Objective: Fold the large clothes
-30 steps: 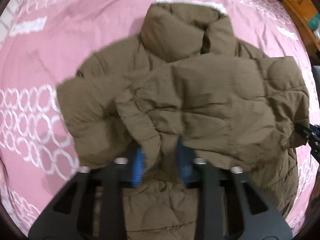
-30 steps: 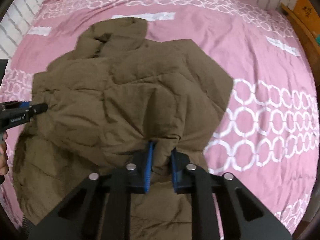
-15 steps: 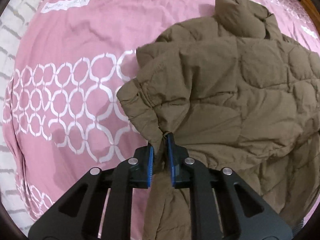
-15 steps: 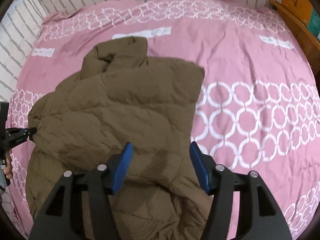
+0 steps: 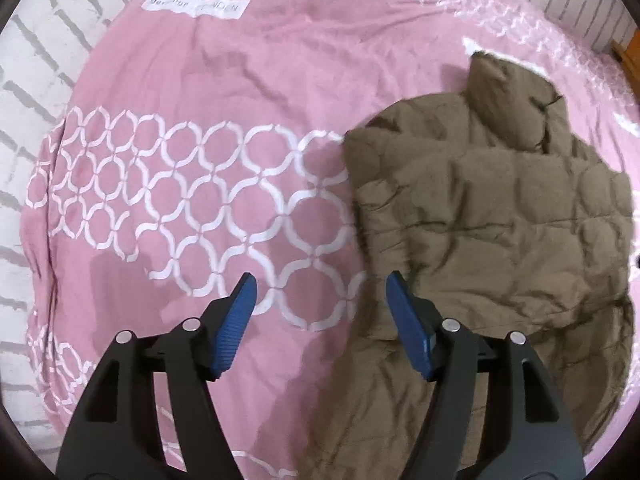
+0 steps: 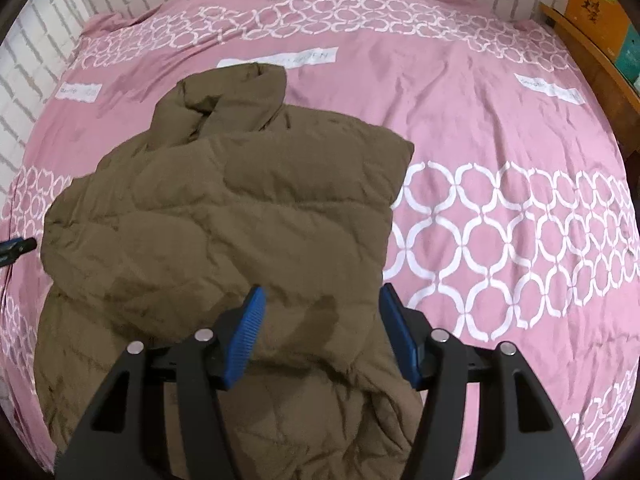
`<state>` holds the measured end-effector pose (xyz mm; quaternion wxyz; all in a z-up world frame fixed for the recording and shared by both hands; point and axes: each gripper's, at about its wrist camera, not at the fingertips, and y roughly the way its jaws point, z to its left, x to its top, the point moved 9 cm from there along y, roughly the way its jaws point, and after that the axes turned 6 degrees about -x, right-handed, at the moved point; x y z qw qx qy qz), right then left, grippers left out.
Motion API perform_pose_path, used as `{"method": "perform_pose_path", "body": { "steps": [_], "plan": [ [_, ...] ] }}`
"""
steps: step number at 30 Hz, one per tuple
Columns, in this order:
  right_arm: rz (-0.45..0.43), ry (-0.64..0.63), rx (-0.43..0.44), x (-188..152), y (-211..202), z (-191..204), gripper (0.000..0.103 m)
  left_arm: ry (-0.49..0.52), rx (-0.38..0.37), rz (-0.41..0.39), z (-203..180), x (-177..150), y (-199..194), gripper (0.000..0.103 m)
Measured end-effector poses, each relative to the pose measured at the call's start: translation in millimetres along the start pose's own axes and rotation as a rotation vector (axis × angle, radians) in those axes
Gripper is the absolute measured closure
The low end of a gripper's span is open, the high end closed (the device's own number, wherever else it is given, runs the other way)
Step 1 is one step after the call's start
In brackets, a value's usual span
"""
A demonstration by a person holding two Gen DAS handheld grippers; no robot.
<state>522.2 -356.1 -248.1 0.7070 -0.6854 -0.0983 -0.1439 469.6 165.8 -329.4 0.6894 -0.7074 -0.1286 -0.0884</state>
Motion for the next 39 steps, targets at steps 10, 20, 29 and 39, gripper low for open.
{"method": "perform_pose_path", "body": {
  "steps": [10, 20, 29, 39],
  "plan": [
    [0.096, -0.049, -0.044, 13, 49, 21, 0.062, 0.035, -0.019, 0.112, -77, -13, 41, 0.087],
    [0.165, -0.08, -0.093, 2, 84, 24, 0.065, 0.057, 0.059, 0.215, -73, -17, 94, 0.102],
    [0.212, -0.103, -0.129, 5, 94, 30, 0.065, 0.13, 0.104, 0.218, -81, -20, 104, 0.102],
    [0.07, 0.028, -0.014, 19, -12, 15, 0.062, 0.113, 0.004, 0.141, -98, -30, 24, 0.1]
  ]
}}
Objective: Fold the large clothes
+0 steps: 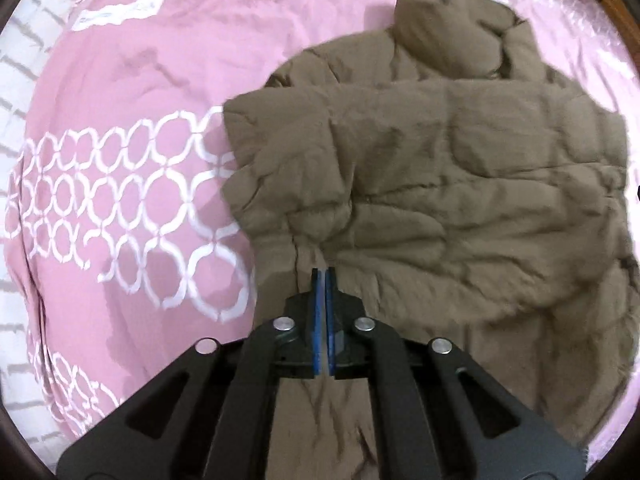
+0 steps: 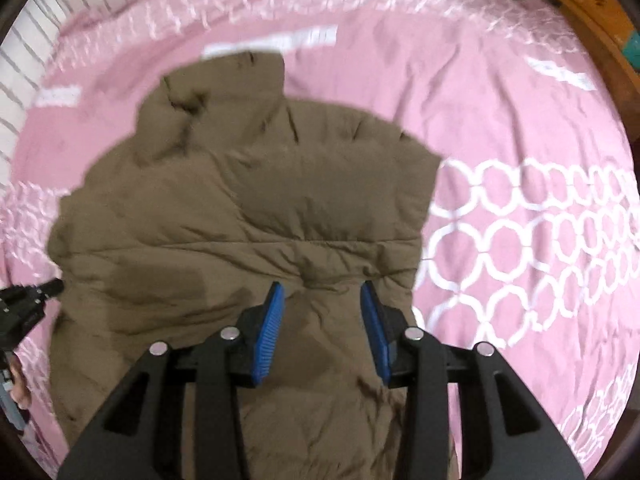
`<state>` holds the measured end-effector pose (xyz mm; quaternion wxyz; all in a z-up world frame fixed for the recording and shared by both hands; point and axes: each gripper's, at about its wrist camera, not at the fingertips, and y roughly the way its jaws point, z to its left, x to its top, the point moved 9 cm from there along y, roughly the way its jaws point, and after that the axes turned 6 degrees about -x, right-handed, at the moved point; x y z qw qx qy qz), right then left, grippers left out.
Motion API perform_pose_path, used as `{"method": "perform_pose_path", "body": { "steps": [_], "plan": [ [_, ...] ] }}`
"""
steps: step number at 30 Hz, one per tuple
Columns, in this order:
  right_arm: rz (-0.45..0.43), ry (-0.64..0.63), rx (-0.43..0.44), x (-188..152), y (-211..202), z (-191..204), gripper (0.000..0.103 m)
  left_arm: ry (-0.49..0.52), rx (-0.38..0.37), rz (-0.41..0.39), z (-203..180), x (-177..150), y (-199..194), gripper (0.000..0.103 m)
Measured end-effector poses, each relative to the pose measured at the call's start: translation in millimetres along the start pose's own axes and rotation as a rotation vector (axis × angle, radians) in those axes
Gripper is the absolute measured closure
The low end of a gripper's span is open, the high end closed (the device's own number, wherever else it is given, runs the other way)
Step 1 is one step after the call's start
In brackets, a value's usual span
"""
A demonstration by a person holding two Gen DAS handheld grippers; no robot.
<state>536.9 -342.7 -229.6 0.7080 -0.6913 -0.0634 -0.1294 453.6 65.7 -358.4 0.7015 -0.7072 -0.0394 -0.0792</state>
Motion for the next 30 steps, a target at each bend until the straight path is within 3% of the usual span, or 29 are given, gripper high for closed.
{"method": "perform_pose_path", "body": {
  "steps": [1, 4, 6, 8, 11, 13, 18, 23, 30],
  "plan": [
    [-0.007, 0.012, 0.002, -1, -12, -2, 0.062, -0.013, -0.012, -0.007, -2, -4, -13, 0.095],
    [-0.03, 0.049, 0.008, -4, -41, -9, 0.061, -0.052, -0.055, -0.045, -11, -12, -53, 0.065],
    [-0.045, 0.076, 0.009, -4, -58, -17, 0.048, -0.071, -0.072, -0.082, -15, -14, -81, 0.04],
    [-0.062, 0.081, 0.008, -5, -68, -19, 0.046, -0.087, -0.079, -0.103, -6, -16, -100, 0.028],
    [-0.083, 0.079, 0.003, -2, -80, -21, 0.046, -0.092, -0.097, -0.098, -12, -18, -113, 0.028],
    [-0.113, 0.09, 0.018, -5, -93, -19, 0.046, -0.066, -0.066, -0.112, -14, -19, -122, 0.028],
    [-0.165, 0.07, 0.04, -6, -103, -5, 0.041, -0.075, -0.055, -0.158, -10, -23, -139, 0.019],
    [-0.222, 0.021, 0.033, -21, -115, 16, 0.041, -0.109, -0.083, -0.175, -9, -37, -140, 0.018],
    [-0.353, 0.034, 0.034, -40, -116, 37, 0.041, -0.108, -0.123, -0.275, -15, -44, -128, 0.018]
  ]
}}
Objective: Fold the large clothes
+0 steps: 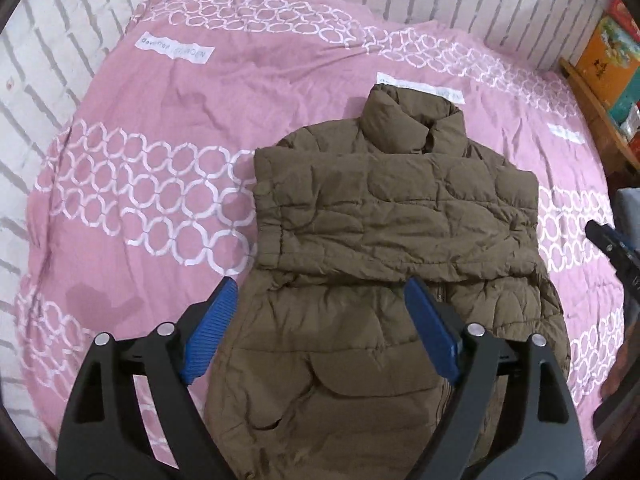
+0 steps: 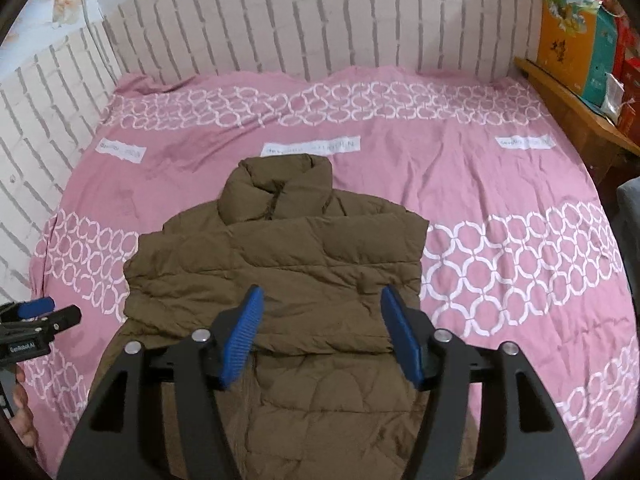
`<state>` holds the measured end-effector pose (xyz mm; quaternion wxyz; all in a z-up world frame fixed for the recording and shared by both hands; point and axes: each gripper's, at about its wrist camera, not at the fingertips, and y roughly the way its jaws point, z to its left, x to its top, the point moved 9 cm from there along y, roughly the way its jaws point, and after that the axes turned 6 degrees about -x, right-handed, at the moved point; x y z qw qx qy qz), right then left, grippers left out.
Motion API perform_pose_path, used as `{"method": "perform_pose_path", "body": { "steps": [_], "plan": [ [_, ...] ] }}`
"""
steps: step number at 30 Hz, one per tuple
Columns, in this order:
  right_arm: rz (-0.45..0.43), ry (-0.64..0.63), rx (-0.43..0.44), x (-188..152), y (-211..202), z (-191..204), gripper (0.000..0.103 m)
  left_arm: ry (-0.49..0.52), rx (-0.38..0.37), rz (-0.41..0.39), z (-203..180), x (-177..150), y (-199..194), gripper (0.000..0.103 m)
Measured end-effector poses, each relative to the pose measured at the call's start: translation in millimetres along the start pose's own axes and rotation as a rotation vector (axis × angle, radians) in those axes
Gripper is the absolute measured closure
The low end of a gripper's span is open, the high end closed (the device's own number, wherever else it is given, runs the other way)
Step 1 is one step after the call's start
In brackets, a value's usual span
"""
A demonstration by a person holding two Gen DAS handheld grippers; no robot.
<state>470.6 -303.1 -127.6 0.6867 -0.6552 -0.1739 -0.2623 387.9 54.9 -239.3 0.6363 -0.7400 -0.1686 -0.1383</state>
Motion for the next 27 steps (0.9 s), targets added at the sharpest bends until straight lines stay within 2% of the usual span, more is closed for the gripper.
{"method": "perform_pose_path", "body": {
  "steps": [3, 7, 9, 11, 13, 21, 24, 27],
  "plan": [
    [-0.028, 0.041, -0.007, -23, -4, 4, 0.041, 0.016, -0.006, -0.035, 3, -23, -2, 0.018],
    [-0.047, 0.093, -0.059, -55, -15, 6, 0.041, 0.058, 0.012, -0.063, 12, -57, -18, 0.018],
    [-0.064, 0.108, -0.082, -69, -25, 11, 0.041, 0.096, 0.019, -0.1, 16, -72, -27, 0.013],
    [-0.094, 0.111, -0.103, -80, -37, 18, 0.041, 0.102, 0.007, -0.121, 21, -81, -29, 0.013],
    [-0.121, 0.109, -0.114, -88, -47, 23, 0.041, 0.095, -0.017, -0.125, 27, -95, -26, 0.013],
    [-0.189, 0.109, -0.177, -136, -62, 34, 0.041, 0.129, -0.021, -0.204, 41, -141, -3, 0.013],
    [-0.194, 0.084, -0.237, -147, -64, 31, 0.041, 0.135, -0.011, -0.237, 45, -154, 5, 0.013],
    [-0.176, 0.074, -0.307, -158, -64, 25, 0.041, 0.164, -0.055, -0.24, 39, -152, 5, 0.013]
  ]
}}
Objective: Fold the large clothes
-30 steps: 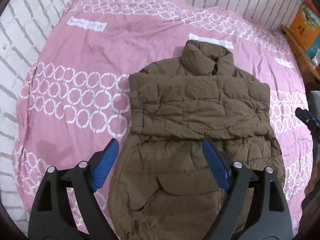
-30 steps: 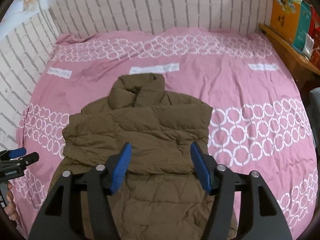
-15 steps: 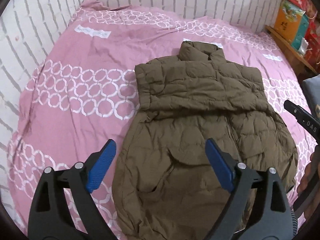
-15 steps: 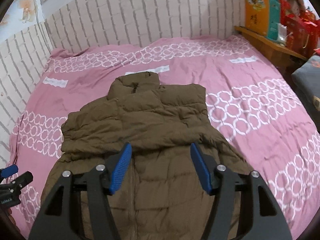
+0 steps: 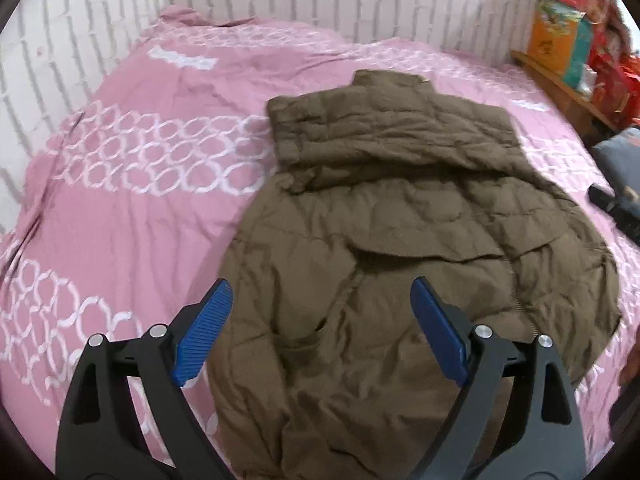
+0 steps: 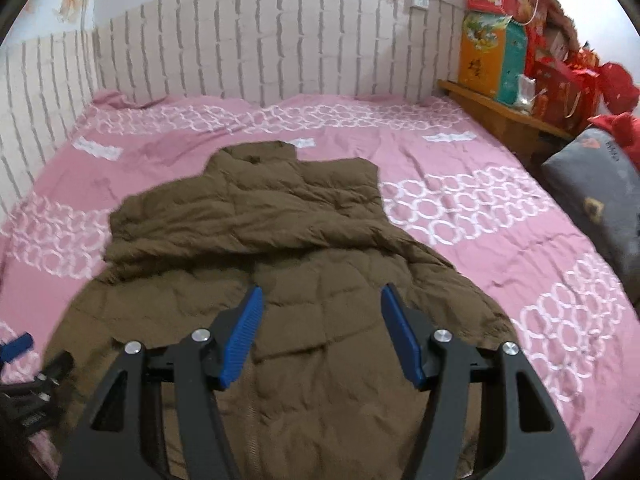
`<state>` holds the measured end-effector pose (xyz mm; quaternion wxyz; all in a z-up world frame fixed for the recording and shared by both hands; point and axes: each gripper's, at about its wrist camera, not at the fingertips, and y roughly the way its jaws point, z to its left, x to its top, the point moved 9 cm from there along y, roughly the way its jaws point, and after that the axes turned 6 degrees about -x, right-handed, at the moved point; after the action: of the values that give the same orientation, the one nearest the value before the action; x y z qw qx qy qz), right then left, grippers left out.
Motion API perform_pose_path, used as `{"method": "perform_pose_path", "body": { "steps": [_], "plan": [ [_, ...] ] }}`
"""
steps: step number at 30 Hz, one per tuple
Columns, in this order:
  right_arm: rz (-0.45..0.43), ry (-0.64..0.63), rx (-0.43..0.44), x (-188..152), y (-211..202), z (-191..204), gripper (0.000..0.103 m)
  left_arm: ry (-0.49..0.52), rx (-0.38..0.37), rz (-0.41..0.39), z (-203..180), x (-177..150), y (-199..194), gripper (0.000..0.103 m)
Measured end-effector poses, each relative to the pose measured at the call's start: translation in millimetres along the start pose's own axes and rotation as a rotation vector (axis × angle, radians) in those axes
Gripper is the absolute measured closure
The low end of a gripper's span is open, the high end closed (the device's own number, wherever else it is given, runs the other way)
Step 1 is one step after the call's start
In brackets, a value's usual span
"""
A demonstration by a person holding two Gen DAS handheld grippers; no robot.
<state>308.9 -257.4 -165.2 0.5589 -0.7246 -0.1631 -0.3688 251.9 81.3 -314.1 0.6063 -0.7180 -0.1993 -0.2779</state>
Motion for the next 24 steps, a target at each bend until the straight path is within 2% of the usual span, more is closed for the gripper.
{"method": "perform_pose_path", "body": {
  "steps": [3, 6, 7, 12, 15, 17, 22, 24],
  "plan": [
    [0.02, 0.006, -0.064, -11, -1, -13, 0.041, 0.063, 0.03, -0.068, -4, 8, -3, 0.012],
    [0.031, 0.011, -0.111, -22, -2, -26, 0.041, 0.084, 0.005, -0.065, -11, 2, 8, 0.012],
    [0.031, 0.015, -0.128, -27, -3, -31, 0.041, 0.101, 0.017, -0.057, -14, 0, 14, 0.012],
    [0.05, 0.051, -0.141, -43, -3, -50, 0.041, 0.122, -0.004, -0.054, -27, -6, 22, 0.012],
    [0.036, 0.054, -0.118, -42, -8, -50, 0.041, 0.122, 0.004, -0.075, -26, -5, 14, 0.012],
    [0.018, 0.045, -0.097, -37, -10, -47, 0.041, 0.085, -0.012, -0.079, -20, -3, 8, 0.012],
    [-0.008, 0.044, -0.018, -26, -6, -31, 0.041, 0.048, 0.056, -0.106, 2, 2, -7, 0.012],
    [-0.014, 0.032, 0.018, -24, -4, -23, 0.041, 0.027, 0.062, -0.106, 8, 2, -11, 0.012]
  ]
}}
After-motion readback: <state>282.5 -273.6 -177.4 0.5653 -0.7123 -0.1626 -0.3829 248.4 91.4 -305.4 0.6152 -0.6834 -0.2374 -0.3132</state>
